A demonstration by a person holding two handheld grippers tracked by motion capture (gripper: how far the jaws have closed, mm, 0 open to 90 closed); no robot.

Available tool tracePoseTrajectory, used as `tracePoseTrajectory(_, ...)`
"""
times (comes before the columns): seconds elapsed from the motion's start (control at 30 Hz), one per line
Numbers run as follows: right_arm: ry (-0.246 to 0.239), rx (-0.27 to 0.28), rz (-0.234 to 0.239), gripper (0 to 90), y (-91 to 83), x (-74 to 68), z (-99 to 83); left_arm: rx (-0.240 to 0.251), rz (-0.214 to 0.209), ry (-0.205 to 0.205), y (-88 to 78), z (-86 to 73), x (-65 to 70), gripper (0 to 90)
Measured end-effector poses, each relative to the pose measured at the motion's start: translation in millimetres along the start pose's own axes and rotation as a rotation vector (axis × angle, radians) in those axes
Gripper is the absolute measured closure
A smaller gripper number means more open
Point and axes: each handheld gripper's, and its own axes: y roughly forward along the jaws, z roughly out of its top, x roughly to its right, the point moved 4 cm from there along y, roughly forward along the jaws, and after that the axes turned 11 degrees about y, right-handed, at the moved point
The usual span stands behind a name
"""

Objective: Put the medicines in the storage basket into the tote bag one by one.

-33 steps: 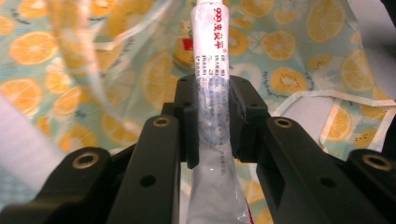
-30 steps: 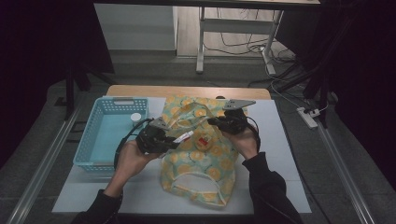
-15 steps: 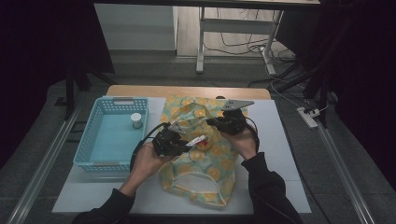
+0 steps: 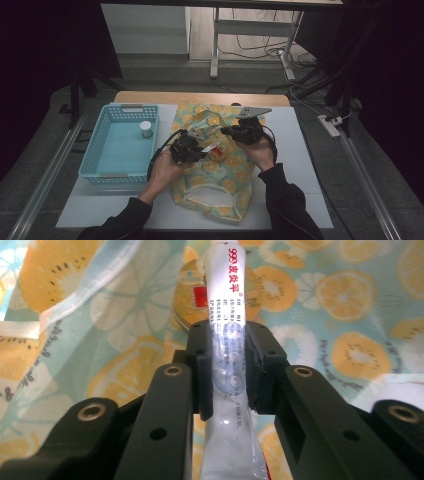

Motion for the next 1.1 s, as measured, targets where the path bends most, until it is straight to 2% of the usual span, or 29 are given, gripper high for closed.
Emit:
tracePoseTrajectory(0.2,0.003,-0.006,-0.003,89.3,0.9,2.0,-1.4,-0.029,0.036,-0.011,10.1,-3.9,-10.5,75.0)
tracePoseTrajectory(0.33,0.010,-0.010,-0.005,89.3,2.6,3.7,-2.8,-0.051,0.045,-0.033,16.6,-7.8,-17.0,75.1)
tracePoseTrajectory(0.4,0.010,-0.013,-0.006,89.3,3.4,4.2,-3.4,-0.069,0.061,-0.029,19.9,-7.8,-18.0,75.0)
tracePoseTrajectory(0.47,0.010,-0.014,-0.006,89.3,4.0,4.3,-3.7,-0.073,0.055,-0.050,23.3,-7.4,-18.7,75.0)
tracePoseTrajectory(0.63,0.009,-0.016,-0.006,89.3,4.5,3.9,-4.1,-0.093,0.070,-0.074,30.8,-8.2,-22.0,75.0)
tracePoseTrajectory(0.83,0.010,-0.019,-0.006,89.3,5.1,4.2,-4.7,-0.121,0.074,-0.080,38.0,-11.6,-25.0,74.8)
tracePoseTrajectory(0.97,0.008,-0.021,-0.005,89.3,6.0,3.5,-5.1,-0.122,0.076,-0.071,39.2,-12.6,-25.4,73.5)
tracePoseTrajectory(1.1,0.007,-0.019,-0.004,89.3,5.2,3.6,-4.9,-0.091,0.062,-0.081,30.8,-9.3,-24.9,66.7)
